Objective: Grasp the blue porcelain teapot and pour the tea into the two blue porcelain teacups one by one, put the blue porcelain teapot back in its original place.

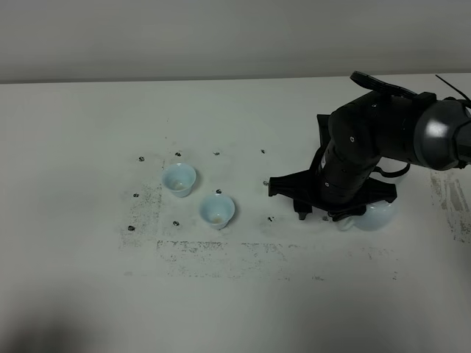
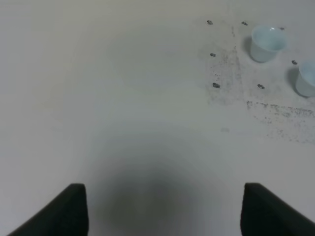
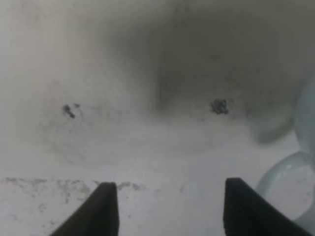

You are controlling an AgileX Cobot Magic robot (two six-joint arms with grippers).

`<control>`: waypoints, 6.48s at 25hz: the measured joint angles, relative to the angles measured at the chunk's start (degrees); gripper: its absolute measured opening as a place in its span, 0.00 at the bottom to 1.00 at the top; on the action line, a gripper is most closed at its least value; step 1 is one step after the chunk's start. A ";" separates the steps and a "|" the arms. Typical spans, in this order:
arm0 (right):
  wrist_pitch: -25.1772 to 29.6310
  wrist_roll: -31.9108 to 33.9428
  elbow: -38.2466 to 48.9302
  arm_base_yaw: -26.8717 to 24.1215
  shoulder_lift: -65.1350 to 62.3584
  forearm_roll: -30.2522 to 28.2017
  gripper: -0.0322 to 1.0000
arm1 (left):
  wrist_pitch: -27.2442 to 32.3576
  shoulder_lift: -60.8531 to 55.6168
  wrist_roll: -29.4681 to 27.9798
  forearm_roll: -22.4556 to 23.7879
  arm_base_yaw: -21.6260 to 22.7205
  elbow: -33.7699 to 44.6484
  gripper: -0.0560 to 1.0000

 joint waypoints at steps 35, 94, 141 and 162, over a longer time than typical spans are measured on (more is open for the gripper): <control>15.76 -0.62 0.00 0.00 0.00 -10.27 0.47 | 0.00 0.00 0.00 0.00 0.00 0.00 0.64; 6.66 -33.90 9.03 -16.27 -7.03 5.92 0.47 | 0.00 0.00 0.00 0.00 0.00 0.00 0.64; 2.66 -35.59 9.03 -16.27 -3.78 5.14 0.08 | 0.00 0.00 0.00 0.00 0.00 0.00 0.64; -9.88 -36.64 14.87 -16.27 -7.24 4.18 0.07 | 0.00 0.00 0.00 0.00 0.00 0.00 0.64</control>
